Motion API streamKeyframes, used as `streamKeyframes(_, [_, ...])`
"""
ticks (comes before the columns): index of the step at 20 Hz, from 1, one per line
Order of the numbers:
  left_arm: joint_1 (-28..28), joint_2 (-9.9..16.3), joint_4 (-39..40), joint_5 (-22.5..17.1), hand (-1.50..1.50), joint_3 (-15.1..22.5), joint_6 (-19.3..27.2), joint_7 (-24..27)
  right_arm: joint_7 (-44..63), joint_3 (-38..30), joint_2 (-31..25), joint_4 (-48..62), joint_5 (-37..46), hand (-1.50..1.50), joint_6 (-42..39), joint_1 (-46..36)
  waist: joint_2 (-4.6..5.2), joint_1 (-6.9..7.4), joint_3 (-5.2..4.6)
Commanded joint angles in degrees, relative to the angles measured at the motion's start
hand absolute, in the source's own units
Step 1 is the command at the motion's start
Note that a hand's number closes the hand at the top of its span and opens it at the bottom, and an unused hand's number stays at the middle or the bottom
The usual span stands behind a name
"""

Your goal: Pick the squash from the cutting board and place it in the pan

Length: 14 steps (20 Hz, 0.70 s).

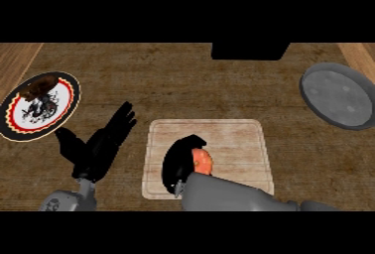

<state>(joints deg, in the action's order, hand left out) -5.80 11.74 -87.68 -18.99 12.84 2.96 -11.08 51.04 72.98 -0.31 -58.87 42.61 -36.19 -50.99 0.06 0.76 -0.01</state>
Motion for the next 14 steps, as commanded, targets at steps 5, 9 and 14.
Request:
streamKeyframes(5, [1.7,-0.9,-2.2,1.6,0.00,0.1,-0.2,-1.3,-9.1,1.1,0.3,5.3,10.1,1.50,4.6,-1.3,-0.02,-0.06,0.01])
streamKeyframes(9, [3.6,0.0,-1.7,0.3,0.00,-2.4,0.7,0.9,-14.5,-3.2,-15.7,-12.2,2.9,1.50,21.7,12.1,-0.65,-4.67,0.34])
streamKeyframes(14, [5.5,0.1,-2.0,-0.1,0.00,-3.7,1.8,0.7,-24.8,-9.7,-29.1,-22.0,-1.4,1.50,33.2,18.4,-1.12,-7.74,0.47])
